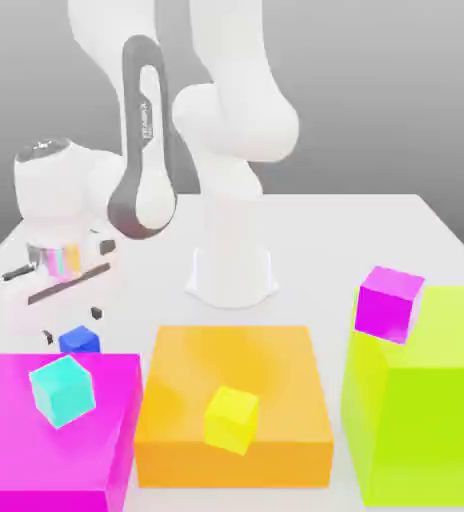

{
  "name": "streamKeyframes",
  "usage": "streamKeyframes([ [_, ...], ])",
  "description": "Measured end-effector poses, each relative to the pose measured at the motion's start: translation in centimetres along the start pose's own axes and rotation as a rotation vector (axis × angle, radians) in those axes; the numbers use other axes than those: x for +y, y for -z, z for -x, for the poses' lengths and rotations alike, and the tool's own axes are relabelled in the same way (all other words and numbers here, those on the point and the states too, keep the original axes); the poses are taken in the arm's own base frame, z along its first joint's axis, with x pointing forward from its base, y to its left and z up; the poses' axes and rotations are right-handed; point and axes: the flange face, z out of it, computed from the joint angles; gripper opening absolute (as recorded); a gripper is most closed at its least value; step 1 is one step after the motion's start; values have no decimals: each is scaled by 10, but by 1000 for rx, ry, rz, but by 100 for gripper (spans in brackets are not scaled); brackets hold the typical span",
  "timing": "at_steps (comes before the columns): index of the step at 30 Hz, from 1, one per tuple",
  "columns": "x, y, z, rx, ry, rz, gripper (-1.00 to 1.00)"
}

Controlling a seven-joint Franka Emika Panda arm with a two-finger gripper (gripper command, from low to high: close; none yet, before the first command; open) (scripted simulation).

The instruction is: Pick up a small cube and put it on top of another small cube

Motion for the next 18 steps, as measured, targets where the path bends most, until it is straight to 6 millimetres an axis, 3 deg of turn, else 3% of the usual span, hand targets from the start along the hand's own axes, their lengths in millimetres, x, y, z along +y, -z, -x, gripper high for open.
streamKeyframes([
  [2, 2, -15, -1, -3, 1, 4, 0],
  [3, 3, -20, -1, -5, 1, 5, -100],
  [10, 2, -19, -1, -6, 1, 4, -100],
  [18, 1, 34, -1, -3, 0, 2, -100],
])
